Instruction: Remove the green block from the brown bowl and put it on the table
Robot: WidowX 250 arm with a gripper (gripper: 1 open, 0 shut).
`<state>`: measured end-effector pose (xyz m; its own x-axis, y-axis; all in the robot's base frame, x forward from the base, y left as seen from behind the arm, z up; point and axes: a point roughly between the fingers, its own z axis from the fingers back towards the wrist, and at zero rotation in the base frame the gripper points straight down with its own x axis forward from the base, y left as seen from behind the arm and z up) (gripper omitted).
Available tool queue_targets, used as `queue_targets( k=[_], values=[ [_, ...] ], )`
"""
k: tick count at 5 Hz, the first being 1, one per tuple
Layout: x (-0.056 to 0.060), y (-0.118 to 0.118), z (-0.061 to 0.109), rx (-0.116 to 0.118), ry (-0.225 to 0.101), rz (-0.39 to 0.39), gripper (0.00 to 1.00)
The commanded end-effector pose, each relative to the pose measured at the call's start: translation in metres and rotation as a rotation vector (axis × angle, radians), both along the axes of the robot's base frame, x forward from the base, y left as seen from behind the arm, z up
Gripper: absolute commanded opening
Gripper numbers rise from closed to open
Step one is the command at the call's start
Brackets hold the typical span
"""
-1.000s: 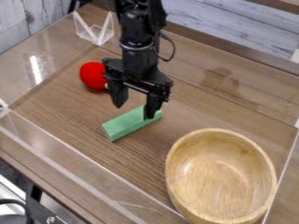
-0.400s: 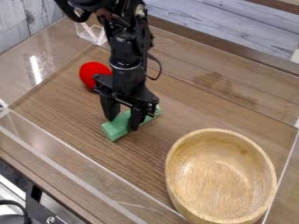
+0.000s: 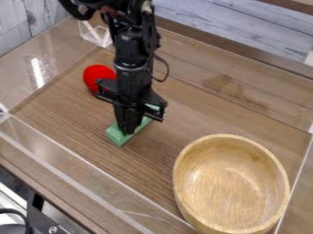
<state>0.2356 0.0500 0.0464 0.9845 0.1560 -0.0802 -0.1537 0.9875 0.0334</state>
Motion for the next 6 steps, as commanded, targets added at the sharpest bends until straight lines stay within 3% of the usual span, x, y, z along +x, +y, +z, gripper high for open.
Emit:
queue_targets(
  k=[1, 2, 3, 4, 6],
  values=[
    [0.017, -0.002, 0.039, 0.002, -0.099, 0.03, 0.0],
    [0.031, -0.01, 0.06, -0.017, -0.145, 0.056, 0.0],
    [0.026, -0.011, 0.045, -0.012, -0.125, 0.022, 1.0],
    [0.021, -0.01, 0.031, -0.005, -0.11, -0.012, 1.0],
    [0.009, 0.016, -0.007, 0.007, -0.078, 0.027, 1.0]
  ],
)
